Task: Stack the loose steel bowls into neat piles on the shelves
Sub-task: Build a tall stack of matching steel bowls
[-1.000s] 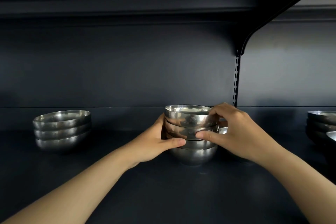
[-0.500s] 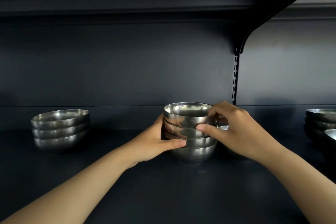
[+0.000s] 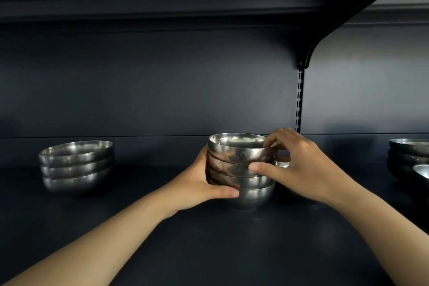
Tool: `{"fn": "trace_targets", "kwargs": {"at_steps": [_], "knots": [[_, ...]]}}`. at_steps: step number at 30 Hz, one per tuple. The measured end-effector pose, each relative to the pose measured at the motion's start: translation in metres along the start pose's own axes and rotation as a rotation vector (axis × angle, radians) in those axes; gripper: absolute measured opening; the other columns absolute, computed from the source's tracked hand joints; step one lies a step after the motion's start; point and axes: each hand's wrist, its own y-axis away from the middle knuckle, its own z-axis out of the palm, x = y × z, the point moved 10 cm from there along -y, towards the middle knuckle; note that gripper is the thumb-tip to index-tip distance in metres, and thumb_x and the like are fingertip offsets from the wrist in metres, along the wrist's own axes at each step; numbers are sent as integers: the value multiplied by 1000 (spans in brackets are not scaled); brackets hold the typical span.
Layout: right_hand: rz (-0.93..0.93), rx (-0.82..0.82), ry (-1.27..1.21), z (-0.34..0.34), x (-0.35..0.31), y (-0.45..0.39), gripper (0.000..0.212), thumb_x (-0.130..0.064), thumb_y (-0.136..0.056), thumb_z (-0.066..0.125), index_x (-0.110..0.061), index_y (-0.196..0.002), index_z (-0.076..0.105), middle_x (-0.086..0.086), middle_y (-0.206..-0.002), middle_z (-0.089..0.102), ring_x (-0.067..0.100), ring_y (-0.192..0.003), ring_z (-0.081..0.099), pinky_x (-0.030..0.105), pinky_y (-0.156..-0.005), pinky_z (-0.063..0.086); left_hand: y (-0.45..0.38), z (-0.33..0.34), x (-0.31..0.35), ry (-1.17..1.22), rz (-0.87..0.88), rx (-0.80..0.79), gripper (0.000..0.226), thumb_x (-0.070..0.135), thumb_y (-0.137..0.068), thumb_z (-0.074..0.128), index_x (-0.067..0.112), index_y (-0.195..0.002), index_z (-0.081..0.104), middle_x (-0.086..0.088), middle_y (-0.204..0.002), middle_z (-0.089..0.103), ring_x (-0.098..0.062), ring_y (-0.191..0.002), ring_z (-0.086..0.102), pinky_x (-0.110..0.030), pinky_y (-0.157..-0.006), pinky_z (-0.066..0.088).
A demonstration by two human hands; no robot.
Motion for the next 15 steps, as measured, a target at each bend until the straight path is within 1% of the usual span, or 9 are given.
{"fn": "trace_targets", "kwargs": {"at_steps": [2, 4, 6, 9, 11, 12, 13, 15], "knots": [[-4, -15, 11, 4, 0, -1, 64, -81, -49, 50, -32, -90, 55, -17, -95, 53, 2, -84, 58, 26, -76, 53, 0, -2, -2, 2, -8, 11, 87, 26, -63, 84, 43, -132, 33, 21, -119, 60, 4, -114, 55, -18, -93, 48], [-11, -27, 16, 9, -1, -3, 59, -79, -51, 54, -33, -89, 55, -19, -94, 52, -2, -83, 56, 15, -73, 49, 0, -6, -3, -4, -13, 25, 86, 26, -62, 84, 42, -132, 35, 19, -120, 61, 3, -114, 55, -21, -94, 48], [-16, -42, 19, 16, -3, -7, 49, -73, -56, 60, -35, -86, 54, -20, -92, 51, -5, -83, 54, 8, -68, 43, 0, -12, -5, -10, -25, 31, 85, 25, -63, 84, 43, -131, 36, 19, -119, 61, 4, -113, 56, -22, -95, 46], [-25, -74, 31, 26, -7, -14, 41, -66, -63, 64, -33, -85, 54, -18, -93, 50, -4, -80, 53, 9, -64, 39, 1, -21, -8, -2, -52, 31, 79, 17, -68, 83, 41, -129, 39, 20, -114, 64, 4, -108, 58, -17, -91, 48], [-19, -89, 24, 29, -8, -17, 39, -62, -66, 66, -32, -88, 55, -16, -95, 50, -1, -82, 54, 11, -66, 40, 2, -23, -10, 11, -61, 23, 76, 12, -70, 81, 38, -129, 40, 21, -112, 66, 4, -107, 59, -12, -86, 49], [-13, -90, 15, 29, -8, -19, 38, -61, -67, 68, -31, -88, 55, -16, -96, 50, -1, -83, 55, 11, -67, 41, 2, -23, -11, 15, -63, 22, 76, 11, -71, 80, 37, -130, 40, 21, -113, 65, 4, -108, 59, -12, -86, 48], [-6, -88, 8, 28, -7, -20, 37, -60, -67, 69, -32, -88, 55, -16, -96, 51, -1, -83, 55, 12, -68, 42, 2, -22, -11, 17, -64, 23, 77, 13, -71, 80, 37, -132, 39, 21, -114, 64, 4, -110, 58, -13, -89, 47], [11, -91, -1, 28, -5, -21, 38, -60, -67, 69, -32, -89, 54, -14, -98, 52, 1, -85, 56, 14, -72, 46, 0, -22, -13, 10, -66, 29, 81, 18, -68, 81, 38, -134, 37, 21, -118, 63, 4, -114, 55, -20, -99, 43]]}}
